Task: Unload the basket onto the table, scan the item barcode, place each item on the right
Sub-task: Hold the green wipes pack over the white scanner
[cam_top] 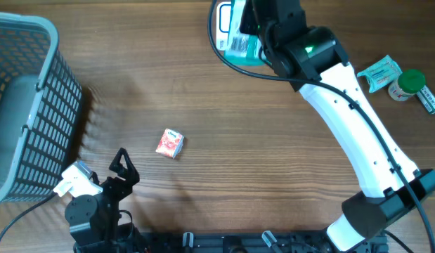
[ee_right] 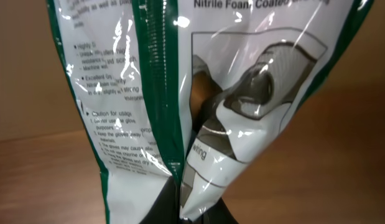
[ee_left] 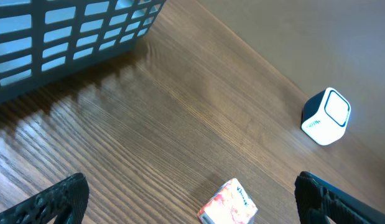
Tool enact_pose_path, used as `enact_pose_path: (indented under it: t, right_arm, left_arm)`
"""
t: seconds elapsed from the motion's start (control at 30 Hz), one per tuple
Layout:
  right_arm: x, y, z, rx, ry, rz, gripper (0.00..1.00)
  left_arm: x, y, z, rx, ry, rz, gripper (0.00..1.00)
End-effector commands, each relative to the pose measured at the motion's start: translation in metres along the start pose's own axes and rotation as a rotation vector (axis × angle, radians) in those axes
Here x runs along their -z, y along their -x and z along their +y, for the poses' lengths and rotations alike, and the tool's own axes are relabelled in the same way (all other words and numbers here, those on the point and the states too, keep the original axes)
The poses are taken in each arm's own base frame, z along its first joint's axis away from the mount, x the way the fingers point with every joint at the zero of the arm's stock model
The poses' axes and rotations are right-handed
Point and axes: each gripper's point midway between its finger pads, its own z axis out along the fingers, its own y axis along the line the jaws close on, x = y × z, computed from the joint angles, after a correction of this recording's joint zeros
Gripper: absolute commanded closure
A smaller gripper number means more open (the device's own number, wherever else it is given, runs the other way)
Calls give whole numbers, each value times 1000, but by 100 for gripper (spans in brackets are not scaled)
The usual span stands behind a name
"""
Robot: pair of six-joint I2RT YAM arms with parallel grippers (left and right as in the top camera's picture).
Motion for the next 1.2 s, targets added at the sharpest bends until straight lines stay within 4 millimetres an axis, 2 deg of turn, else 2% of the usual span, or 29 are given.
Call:
enact_pose_path:
  t: [0.0,0.1,0.2,0.33,0.43,0.47,0.5,0.57,0.73,0.87,1.0,1.17]
  right_arm:
    - [5,33,-8,300,-184,-154,96]
    - [-4,51,4,410,-344,-277,96]
    - [-26,46,30,509,-455,-354,96]
    - [-67,25,61,651,-596,-475,95]
    - [-81,11,71,707,-648,-601,96]
    - [-95,-4,83,834,-653,-631,96]
    - [-102,-10,88,896,-652,-629,96]
    - [-128,-39,104,1018,-603,-639,95]
    - [-153,-69,130,1053,-453,-707,95]
    - [-166,-84,137,1103,-398,-733,95]
    - [-174,-86,145,1144,-325,-775,95]
    - [-195,-73,114,1136,-326,-783,95]
  left_arm:
    - [0,2,1,6,3,-10,0]
    - [0,2,1,6,3,-10,0]
    - [0,2,1,6,3,-10,0]
    - [0,2,1,6,3,-10,0]
    - [0,2,1,6,3,-10,0]
    - [0,2,1,6,3,-10,0]
    - [0,2,1,6,3,-10,0]
    - [0,2,1,6,3,-10,0]
    - [0,2,1,6,3,-10,0]
    - [0,2,1,6,3,-10,0]
    - [0,2,1,6,3,-10,0]
    - [0,2,1,6,3,-10,0]
